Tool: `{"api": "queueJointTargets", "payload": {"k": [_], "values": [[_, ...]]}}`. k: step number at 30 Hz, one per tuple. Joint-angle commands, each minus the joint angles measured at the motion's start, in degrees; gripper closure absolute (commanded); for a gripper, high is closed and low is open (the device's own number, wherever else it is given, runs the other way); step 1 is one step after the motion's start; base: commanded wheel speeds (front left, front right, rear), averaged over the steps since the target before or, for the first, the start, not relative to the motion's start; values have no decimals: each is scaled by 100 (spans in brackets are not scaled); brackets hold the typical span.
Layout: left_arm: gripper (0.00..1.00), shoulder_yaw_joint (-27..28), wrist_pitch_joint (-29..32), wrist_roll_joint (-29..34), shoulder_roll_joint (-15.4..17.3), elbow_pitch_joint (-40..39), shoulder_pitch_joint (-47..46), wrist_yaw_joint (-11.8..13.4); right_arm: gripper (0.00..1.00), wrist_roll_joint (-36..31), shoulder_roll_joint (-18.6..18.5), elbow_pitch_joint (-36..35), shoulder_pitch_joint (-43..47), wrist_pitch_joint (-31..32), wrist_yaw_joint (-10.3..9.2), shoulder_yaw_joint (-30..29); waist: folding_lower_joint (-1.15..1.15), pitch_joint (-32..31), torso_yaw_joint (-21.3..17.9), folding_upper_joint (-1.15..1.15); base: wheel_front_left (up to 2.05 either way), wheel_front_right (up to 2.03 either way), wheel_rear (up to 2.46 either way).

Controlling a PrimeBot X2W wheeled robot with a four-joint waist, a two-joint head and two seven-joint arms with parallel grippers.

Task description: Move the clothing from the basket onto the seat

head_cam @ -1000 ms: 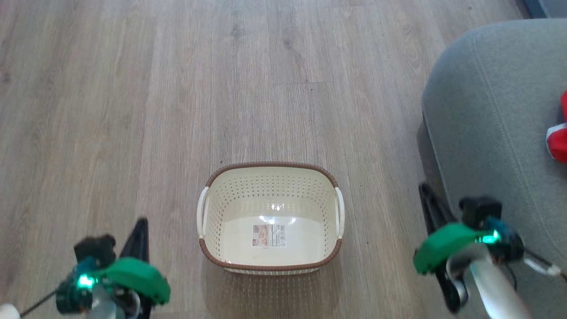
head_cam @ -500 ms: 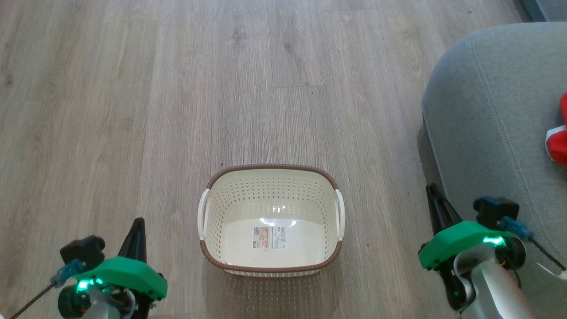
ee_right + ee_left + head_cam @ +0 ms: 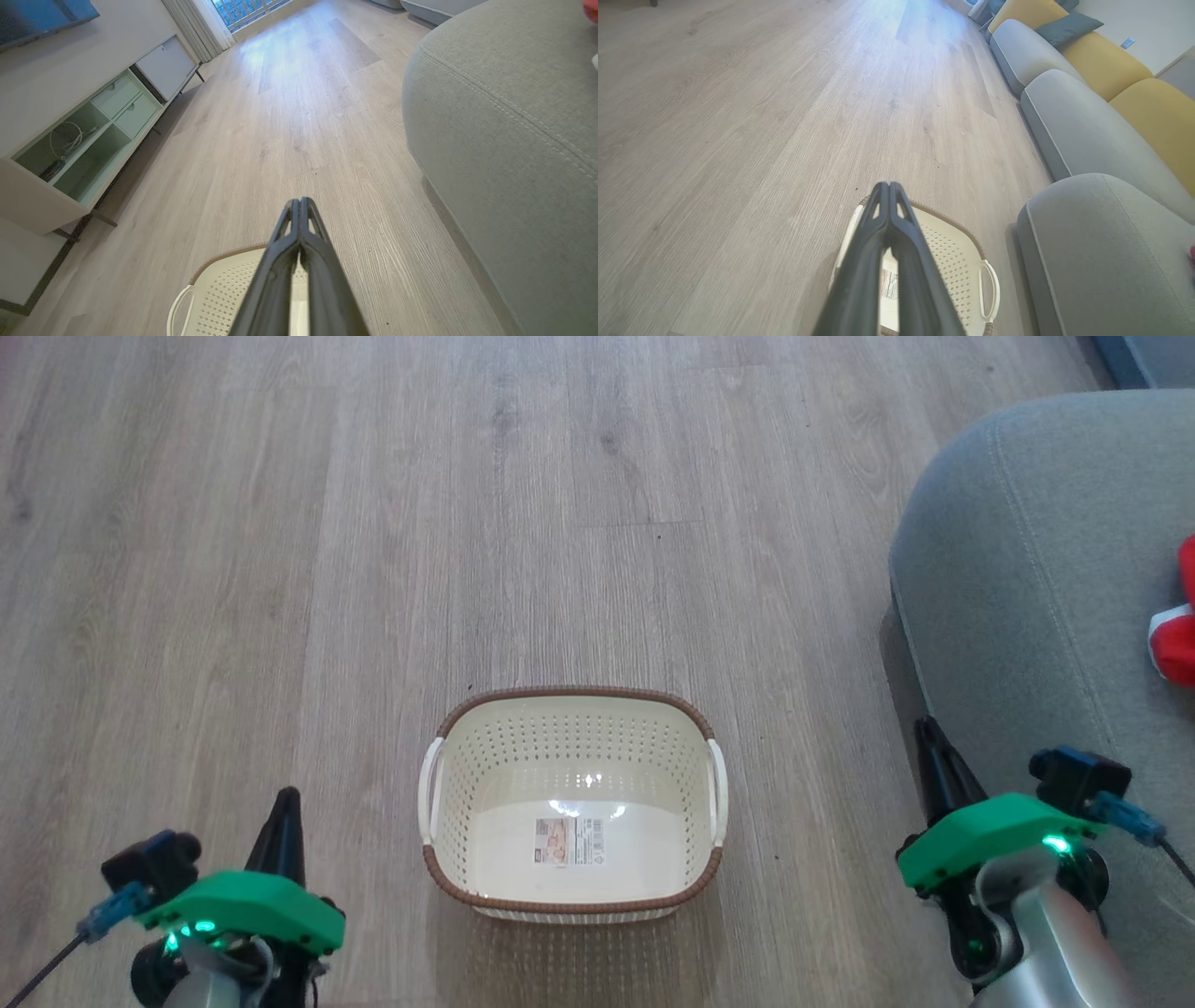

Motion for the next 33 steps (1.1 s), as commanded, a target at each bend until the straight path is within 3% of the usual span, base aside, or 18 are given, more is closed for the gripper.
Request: {"api": "queueJointTargets", "payload": {"k": [1, 33], "values": [[100, 49, 21, -157, 45, -226, -172, -2, 100, 167, 13, -247, -138, 45, -1, -22, 0, -5, 1, 0, 0, 0, 0], [100, 99, 549, -2228, 55, -622, -79, -4, 100, 2277, 32, -735, 116, 576, -1, -246, 0, -123, 28, 0, 0, 0, 0]]}}
